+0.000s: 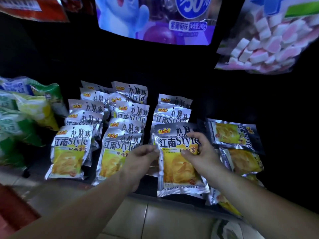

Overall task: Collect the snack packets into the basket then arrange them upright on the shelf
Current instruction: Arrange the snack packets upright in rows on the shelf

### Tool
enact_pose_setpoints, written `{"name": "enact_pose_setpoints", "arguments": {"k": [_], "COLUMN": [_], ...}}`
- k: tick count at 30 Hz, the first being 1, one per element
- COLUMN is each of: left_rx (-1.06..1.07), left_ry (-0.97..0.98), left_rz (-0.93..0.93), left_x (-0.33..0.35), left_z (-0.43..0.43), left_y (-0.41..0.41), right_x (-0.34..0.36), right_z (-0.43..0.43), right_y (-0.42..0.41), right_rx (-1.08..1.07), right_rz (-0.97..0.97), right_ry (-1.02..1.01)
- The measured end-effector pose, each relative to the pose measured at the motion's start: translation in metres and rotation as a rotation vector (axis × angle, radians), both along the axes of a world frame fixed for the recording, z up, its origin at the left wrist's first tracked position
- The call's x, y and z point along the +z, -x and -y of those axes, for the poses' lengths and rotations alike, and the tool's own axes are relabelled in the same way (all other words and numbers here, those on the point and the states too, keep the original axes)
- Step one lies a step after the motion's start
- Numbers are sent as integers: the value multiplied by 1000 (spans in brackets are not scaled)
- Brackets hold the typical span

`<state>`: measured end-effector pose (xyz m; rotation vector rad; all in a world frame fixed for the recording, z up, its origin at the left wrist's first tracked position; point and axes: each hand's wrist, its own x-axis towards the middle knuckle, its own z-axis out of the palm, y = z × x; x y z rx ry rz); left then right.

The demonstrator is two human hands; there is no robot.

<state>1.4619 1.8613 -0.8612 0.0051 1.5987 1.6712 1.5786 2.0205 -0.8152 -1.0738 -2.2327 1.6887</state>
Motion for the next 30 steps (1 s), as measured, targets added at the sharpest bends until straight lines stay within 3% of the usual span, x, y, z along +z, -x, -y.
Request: {"name": "enact_pose_setpoints", "arguments": {"k": [7, 14, 21, 25, 30], "left_rx": [-75, -5, 7, 33, -166], "left_ry": [22, 113, 105, 148, 461], "left_rz": [-25, -38, -104, -234, -517], "left_x": [-10, -20, -25, -28, -39], "left_z": [-2, 0, 7, 9, 11], "left_y": [8, 20, 28, 36, 28], "right_x": [-14, -31, -41, -46, -61], "right_z": [-13, -10, -6, -8, 3], "right_y": [-6, 9, 18, 18, 15], "right_rx": [25, 108, 138, 147, 257], "right_rz": [20, 106, 93, 82, 200], "right_ry": [39, 140, 105, 118, 22]}}
